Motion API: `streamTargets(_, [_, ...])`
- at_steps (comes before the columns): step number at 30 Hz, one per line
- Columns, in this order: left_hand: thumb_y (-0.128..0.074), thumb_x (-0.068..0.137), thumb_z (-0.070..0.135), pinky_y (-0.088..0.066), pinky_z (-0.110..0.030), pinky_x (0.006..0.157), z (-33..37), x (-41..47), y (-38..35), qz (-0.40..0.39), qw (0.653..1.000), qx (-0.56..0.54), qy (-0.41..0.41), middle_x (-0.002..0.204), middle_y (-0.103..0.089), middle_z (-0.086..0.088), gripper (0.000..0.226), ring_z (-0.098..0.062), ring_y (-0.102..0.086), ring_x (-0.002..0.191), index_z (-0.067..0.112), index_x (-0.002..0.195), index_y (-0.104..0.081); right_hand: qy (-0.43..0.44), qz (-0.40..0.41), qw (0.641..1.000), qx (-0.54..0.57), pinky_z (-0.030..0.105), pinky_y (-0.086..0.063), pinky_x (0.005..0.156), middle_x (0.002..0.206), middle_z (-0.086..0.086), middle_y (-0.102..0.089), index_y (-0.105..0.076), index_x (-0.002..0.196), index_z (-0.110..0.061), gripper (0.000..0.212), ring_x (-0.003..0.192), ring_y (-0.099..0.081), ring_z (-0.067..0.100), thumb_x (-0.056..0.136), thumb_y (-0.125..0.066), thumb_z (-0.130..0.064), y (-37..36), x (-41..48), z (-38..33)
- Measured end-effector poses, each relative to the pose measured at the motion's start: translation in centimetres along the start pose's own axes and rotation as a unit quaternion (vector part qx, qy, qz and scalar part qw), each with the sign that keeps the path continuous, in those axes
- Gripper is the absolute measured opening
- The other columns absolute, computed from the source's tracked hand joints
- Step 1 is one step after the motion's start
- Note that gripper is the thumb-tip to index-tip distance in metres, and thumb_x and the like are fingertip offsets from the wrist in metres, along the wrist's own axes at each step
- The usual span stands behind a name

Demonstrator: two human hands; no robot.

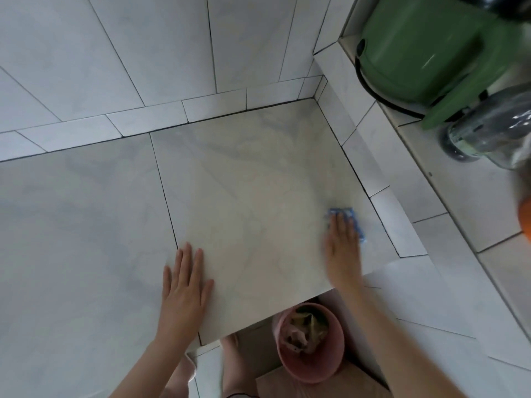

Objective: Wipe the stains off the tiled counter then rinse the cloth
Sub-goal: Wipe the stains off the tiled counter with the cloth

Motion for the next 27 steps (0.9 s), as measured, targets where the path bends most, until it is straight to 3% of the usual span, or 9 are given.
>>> streamTargets(7, [-0.007, 0.097, 0.048, 0.002, -0.034, 0.116, 0.2, -1.6, -0.3, -0.016, 1.0, 0.014, -0.013, 0.157, -0.014, -0.009, 0.064, -0.017, -0.003, 0.145, 0.013, 0.149, -0.017, 0.225, -0.036, 0.972, 0.054, 0.035, -0.012, 0.116, 0.158, -0.003, -0.012, -0.014, 0.15, -0.02, 0.054, 0.146, -0.007, 0.016, 0.099, -0.03, -0.03, -4.3, -13.3, -13.7])
streamTargets(12, [-0.009, 0.098, 0.047, 0.0, -0.034, 0.115, 0.1, -1.9, -0.1, -0.024, 0.999, 0.027, -0.022, 0.156, -0.018, -0.009, 0.062, -0.018, -0.006, 0.144, 0.013, 0.148, -0.02, 0.292, -0.049, 0.955, 0.002, 0.033, -0.01, 0.117, 0.157, -0.002, -0.015, -0.017, 0.149, -0.02, 0.05, 0.145, -0.01, 0.015, 0.1, -0.023, -0.028, -3.2, -11.9, -11.6])
streamTargets(14, [-0.009, 0.098, 0.047, 0.0, -0.034, 0.116, 0.0, -1.9, -0.1, -0.026, 0.999, 0.031, -0.026, 0.156, -0.017, -0.009, 0.062, -0.018, -0.006, 0.144, 0.013, 0.149, -0.019, 0.233, -0.031, 0.972, -0.005, 0.034, -0.008, 0.118, 0.158, 0.003, -0.011, -0.018, 0.149, -0.015, 0.05, 0.146, -0.009, 0.02, 0.102, -0.013, -0.029, -2.5, -9.0, -7.2])
streamTargets(17, [-0.008, 0.097, 0.048, 0.001, -0.033, 0.116, -0.2, -2.1, -0.1, -0.028, 0.999, 0.031, -0.03, 0.157, -0.015, -0.008, 0.063, -0.017, -0.005, 0.145, 0.013, 0.149, -0.019, 0.073, -0.011, 0.997, -0.038, 0.044, -0.014, 0.116, 0.158, 0.007, -0.006, -0.014, 0.149, -0.012, 0.055, 0.146, -0.003, 0.026, 0.1, 0.001, -0.032, -0.7, -4.8, 1.8])
streamTargets(20, [-0.007, 0.098, 0.048, 0.001, -0.032, 0.116, -0.3, -2.2, 0.0, -0.026, 0.999, 0.028, -0.034, 0.157, -0.015, -0.007, 0.062, -0.016, -0.004, 0.145, 0.015, 0.149, -0.018, 0.015, -0.034, 0.997, -0.063, 0.058, -0.024, 0.11, 0.154, 0.02, -0.015, -0.026, 0.143, 0.003, 0.051, 0.142, -0.011, 0.04, 0.1, -0.008, -0.017, 1.0, -3.4, 7.7])
streamTargets(23, [-0.007, 0.098, 0.048, 0.0, -0.032, 0.116, -0.6, -2.3, 0.0, -0.026, 0.999, 0.027, -0.039, 0.157, -0.015, -0.005, 0.062, -0.015, -0.004, 0.145, 0.016, 0.149, -0.019, -0.014, -0.042, 0.996, -0.073, 0.056, -0.019, 0.113, 0.155, 0.019, -0.009, -0.02, 0.145, 0.005, 0.062, 0.143, -0.003, 0.039, 0.099, 0.007, -0.027, 1.2, -3.8, 9.6])
streamTargets(27, [-0.008, 0.097, 0.048, -0.002, -0.032, 0.116, -1.1, -2.5, -0.1, -0.027, 0.998, 0.028, -0.045, 0.158, -0.013, -0.002, 0.061, -0.014, -0.004, 0.145, 0.019, 0.15, -0.016, -0.06, 0.009, 0.998, -0.03, 0.047, -0.003, 0.118, 0.155, 0.007, 0.003, -0.012, 0.148, -0.005, 0.066, 0.144, 0.008, 0.028, 0.095, 0.003, -0.043, 0.7, -4.9, 6.7])
Point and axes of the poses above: each hand's wrist, its own x-axis towards the middle knuckle, its own y-axis out of the back of the hand, z = x × y, the point moved 6 cm from there along x, towards the middle knuckle
